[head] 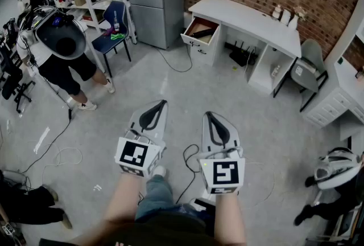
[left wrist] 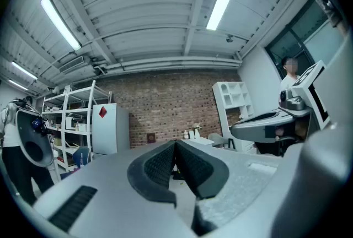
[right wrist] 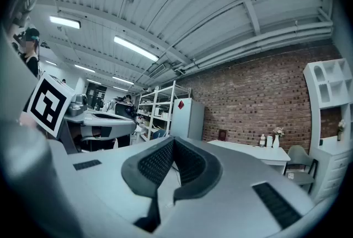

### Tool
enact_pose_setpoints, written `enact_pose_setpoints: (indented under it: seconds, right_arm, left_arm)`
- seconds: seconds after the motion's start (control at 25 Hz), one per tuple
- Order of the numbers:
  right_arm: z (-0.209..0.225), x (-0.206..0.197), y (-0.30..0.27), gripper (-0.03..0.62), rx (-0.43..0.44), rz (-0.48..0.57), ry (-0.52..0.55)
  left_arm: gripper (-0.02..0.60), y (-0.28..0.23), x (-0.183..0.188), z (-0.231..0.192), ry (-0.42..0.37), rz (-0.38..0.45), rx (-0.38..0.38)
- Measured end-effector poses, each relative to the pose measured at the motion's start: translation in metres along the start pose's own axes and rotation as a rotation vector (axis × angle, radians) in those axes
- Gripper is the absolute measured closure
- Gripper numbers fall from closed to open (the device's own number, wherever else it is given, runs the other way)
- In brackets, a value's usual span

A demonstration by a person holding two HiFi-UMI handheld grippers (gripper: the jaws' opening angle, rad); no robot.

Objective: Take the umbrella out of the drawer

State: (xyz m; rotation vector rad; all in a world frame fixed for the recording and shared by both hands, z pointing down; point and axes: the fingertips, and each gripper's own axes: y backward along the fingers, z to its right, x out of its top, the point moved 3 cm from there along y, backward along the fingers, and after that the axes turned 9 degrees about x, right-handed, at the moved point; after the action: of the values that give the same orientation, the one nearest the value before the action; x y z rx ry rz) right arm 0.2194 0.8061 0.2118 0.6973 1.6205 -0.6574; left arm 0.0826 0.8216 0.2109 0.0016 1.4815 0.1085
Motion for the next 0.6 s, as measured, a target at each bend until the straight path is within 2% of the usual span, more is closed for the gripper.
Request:
enact_pose_setpoints:
  seconds: [0.28,0.6]
  right_arm:
    - [0.007,-0.002,-0.060,0.603,-0.044,-0.012,-0.004]
    - [0.017,0.005,-0.156,0.603,-0.169,-0.011,-0.002]
  left_arm:
    - [0.584,-0.052,-0.007,-0.048,-0.002,0.003,-0.044]
    - [0.584,-0.127,-0.013,-0.120,-0.015,0.018,-0.155]
